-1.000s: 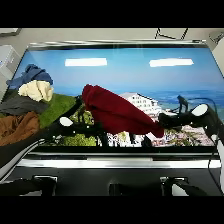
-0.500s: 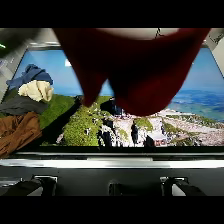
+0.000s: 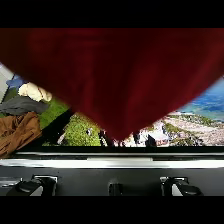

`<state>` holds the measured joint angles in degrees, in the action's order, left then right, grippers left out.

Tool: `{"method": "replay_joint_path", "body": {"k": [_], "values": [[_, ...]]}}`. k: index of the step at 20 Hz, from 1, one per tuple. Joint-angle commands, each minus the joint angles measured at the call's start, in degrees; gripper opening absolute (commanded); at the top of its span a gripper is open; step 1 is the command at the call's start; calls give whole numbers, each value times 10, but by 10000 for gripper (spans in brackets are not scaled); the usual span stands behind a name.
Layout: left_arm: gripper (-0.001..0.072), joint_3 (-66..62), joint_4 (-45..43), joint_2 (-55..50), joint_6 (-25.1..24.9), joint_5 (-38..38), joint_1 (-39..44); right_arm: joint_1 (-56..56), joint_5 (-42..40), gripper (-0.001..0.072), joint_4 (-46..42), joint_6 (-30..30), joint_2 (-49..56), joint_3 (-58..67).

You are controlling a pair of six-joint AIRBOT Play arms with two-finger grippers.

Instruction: Fold the clothes and pants, and hang the long-sleeved shirts on hangers.

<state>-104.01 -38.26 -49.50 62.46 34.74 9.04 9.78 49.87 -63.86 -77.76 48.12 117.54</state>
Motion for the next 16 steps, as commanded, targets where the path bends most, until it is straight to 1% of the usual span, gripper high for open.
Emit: {"method": "replay_joint_path", "body": {"k": [1,4,5,6,8,9,10,11,12,14,16], "values": [[23,13,-115,4,63,24,-1,0,43,33,-13,0,11,4],[24,96,-220,-19,140,54,-1,0,160,32,-10,-16,93,-32],[24,133,-240,-33,148,52,-1,0,182,32,3,-15,135,-57],[23,174,-260,-54,148,47,-2,0,183,32,23,-14,179,-81],[24,246,-274,-110,148,26,-5,-13,138,32,53,-16,284,-114],[24,273,-274,-146,159,15,-9,-27,115,32,69,-26,342,-117],[24,289,-273,-181,181,9,-14,-38,99,32,89,-38,394,-117],[24,299,-273,-221,217,10,-20,-51,91,32,116,-55,447,-117],[25,302,-273,-257,246,15,-23,-63,93,32,139,-77,492,-117],[26,302,-273,-326,287,37,-25,-87,119,32,169,-129,574,-117],[26,302,-250,-381,308,68,-24,-108,157,32,179,-142,625,-117]]}}
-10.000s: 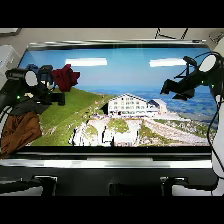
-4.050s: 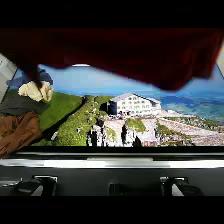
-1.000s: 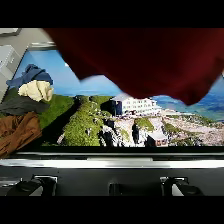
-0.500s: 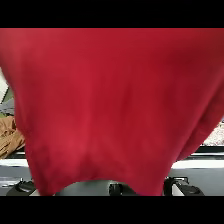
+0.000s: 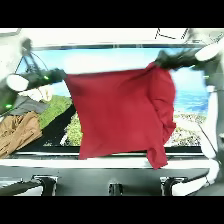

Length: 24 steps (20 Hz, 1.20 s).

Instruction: Fold the clothes and pants, and hang the long-sleeved shirts on hangers.

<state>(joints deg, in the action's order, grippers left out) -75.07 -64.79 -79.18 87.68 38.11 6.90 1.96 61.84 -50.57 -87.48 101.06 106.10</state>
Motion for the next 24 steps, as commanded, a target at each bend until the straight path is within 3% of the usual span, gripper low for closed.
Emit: {"method": "replay_joint_path", "body": {"k": [1,4,5,6,7,8,9,11,12,14,18,20,24], "values": [[27,13,42,-107,56,53,-3,-37,54,32,45,-44,114,-2],[43,13,112,-148,56,118,-3,-32,78,33,33,-44,125,-2],[133,12,122,-150,55,142,-9,-19,90,40,29,-44,119,3],[307,4,122,-150,42,182,-22,2,118,127,24,-44,110,12],[458,-8,121,-148,14,236,-45,29,156,293,11,-42,99,24],[530,-21,121,-146,-7,298,-75,64,205,531,-11,-40,83,31],[530,-28,121,-142,-9,366,-110,100,254,606,-37,-30,66,32],[531,-13,108,-128,-12,484,-163,172,358,602,-123,-34,40,29],[530,19,101,-111,-22,508,-177,202,400,596,-160,-38,28,14],[529,125,98,-64,-45,478,-184,240,404,594,-186,-38,-18,-72],[521,367,170,14,-115,353,-167,256,292,597,-190,-8,-131,-317],[516,422,213,17,-147,338,-162,256,272,598,-187,4,-158,-388],[488,450,214,16,-146,314,-134,256,276,597,-187,14,-164,-424]]}}
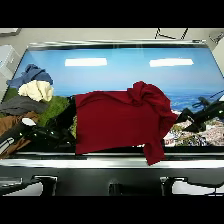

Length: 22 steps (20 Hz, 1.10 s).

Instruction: Fold the clothes and pants, and hang the long-sleeved shirts on hangers.

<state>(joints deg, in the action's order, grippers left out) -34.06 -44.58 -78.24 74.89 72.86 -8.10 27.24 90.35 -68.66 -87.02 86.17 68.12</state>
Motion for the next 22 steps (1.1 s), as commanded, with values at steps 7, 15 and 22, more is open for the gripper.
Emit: {"method": "replay_joint_path", "body": {"k": [7,15,22], "values": [[237,40,45,6,12,-59,83,3,-40,596,-14,9,-15,-80],[25,39,45,25,-2,-61,84,3,-191,487,143,58,-7,-200],[23,-3,45,74,-1,-65,80,-43,-169,31,157,76,-15,-182]]}}
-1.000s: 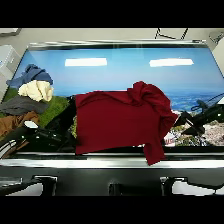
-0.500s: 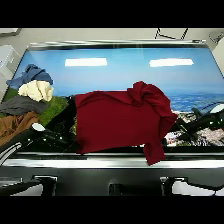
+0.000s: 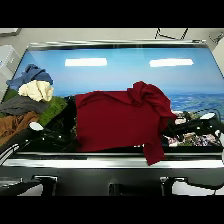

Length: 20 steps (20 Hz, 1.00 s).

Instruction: Fold the clothes and pants, and hang the long-sleeved shirts on hangers.

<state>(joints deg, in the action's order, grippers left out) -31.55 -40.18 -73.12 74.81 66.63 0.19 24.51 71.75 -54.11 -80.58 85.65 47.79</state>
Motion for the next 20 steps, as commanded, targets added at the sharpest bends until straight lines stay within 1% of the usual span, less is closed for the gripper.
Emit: {"method": "replay_joint_path", "body": {"k": [1,3,5,6,8,10,11,12,14,15,17,19,20], "values": [[22,-69,1,43,0,-3,-12,-15,30,31,8,12,-25,56],[23,-190,-4,95,0,-9,-44,-15,48,31,-2,23,-72,176],[23,-355,-3,145,0,-38,-87,-15,36,31,-11,38,-129,340],[23,-441,-3,164,0,-57,-106,-15,7,31,-24,40,-162,425],[23,-605,-10,191,0,-92,-138,-15,-83,31,-65,54,-227,555],[24,-722,-27,215,-1,-109,-153,-15,-150,31,-109,42,-295,622],[24,-761,-37,228,-1,-113,-153,-15,-162,31,-118,32,-328,629],[24,-785,-42,241,0,-118,-153,-15,-155,31,-123,23,-362,629],[24,-798,-42,269,0,-145,-153,-15,-111,31,-130,5,-411,629],[24,-798,-42,280,0,-161,-153,-15,-105,31,-132,4,-429,629],[24,-798,-42,294,2,-178,-153,-15,-136,31,-142,4,-456,629],[24,-798,-43,298,2,-176,-153,-15,-177,31,-147,0,-466,630],[24,-798,-51,296,2,-173,-153,-15,-183,31,-148,-8,-465,630]]}}
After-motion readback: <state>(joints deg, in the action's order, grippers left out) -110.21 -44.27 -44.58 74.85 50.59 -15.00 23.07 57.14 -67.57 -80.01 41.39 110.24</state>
